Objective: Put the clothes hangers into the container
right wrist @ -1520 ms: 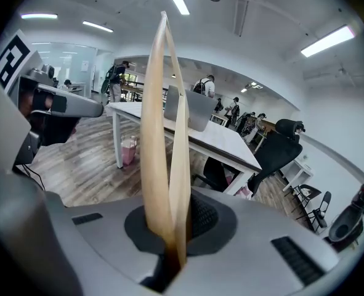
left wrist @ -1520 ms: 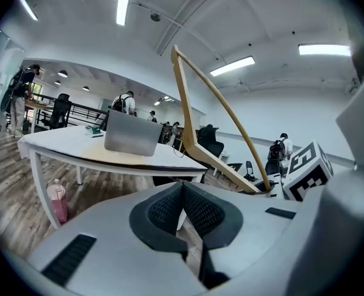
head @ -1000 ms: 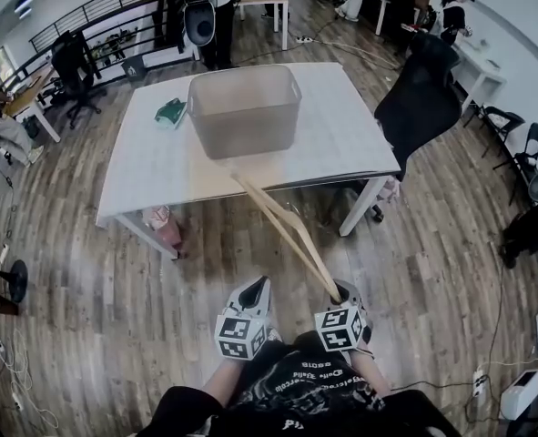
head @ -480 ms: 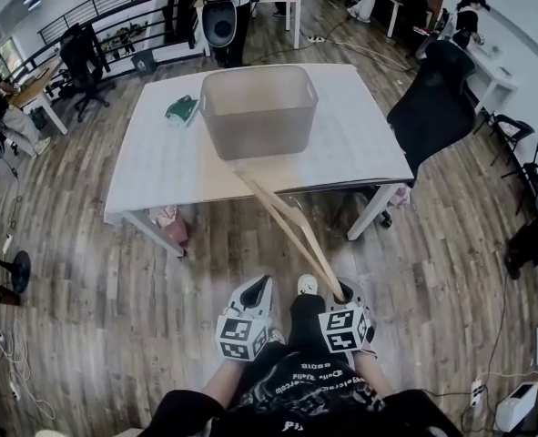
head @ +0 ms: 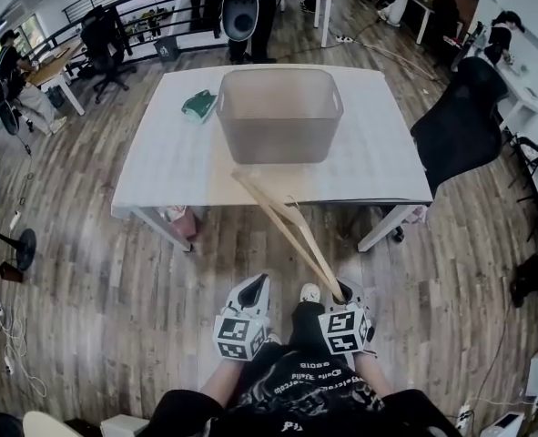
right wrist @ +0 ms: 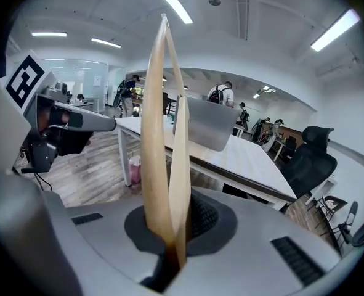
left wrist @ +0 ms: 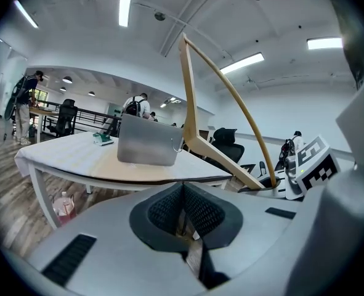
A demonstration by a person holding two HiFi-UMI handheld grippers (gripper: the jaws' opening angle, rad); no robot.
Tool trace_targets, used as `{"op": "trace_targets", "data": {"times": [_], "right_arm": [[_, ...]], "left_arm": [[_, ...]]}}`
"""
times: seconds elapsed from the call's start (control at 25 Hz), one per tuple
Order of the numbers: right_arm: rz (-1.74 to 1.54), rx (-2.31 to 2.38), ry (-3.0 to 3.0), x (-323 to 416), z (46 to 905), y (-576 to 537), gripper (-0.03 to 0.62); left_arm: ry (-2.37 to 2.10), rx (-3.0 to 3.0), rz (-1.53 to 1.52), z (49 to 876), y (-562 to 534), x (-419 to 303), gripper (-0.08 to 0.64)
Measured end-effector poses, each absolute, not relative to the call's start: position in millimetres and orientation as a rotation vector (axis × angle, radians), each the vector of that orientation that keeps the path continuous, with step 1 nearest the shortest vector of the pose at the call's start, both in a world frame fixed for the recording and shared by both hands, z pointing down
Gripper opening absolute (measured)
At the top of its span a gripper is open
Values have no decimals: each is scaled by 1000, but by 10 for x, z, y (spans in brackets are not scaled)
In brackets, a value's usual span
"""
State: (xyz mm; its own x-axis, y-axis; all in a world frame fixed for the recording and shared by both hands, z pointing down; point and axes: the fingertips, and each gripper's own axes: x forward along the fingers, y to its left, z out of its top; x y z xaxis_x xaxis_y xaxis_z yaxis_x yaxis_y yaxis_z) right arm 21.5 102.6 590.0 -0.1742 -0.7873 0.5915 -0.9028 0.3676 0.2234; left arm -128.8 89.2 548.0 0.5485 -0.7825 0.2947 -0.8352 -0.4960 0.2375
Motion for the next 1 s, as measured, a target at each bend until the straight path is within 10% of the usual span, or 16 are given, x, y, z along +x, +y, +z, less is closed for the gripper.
{"op": "trace_targets", "data": {"times": [1.0], "right_arm": [[14, 1215, -2300, 664, 5373, -1270, 8]], "left_arm": [[-1580, 2338, 142, 5228, -1174, -538, 20]]}}
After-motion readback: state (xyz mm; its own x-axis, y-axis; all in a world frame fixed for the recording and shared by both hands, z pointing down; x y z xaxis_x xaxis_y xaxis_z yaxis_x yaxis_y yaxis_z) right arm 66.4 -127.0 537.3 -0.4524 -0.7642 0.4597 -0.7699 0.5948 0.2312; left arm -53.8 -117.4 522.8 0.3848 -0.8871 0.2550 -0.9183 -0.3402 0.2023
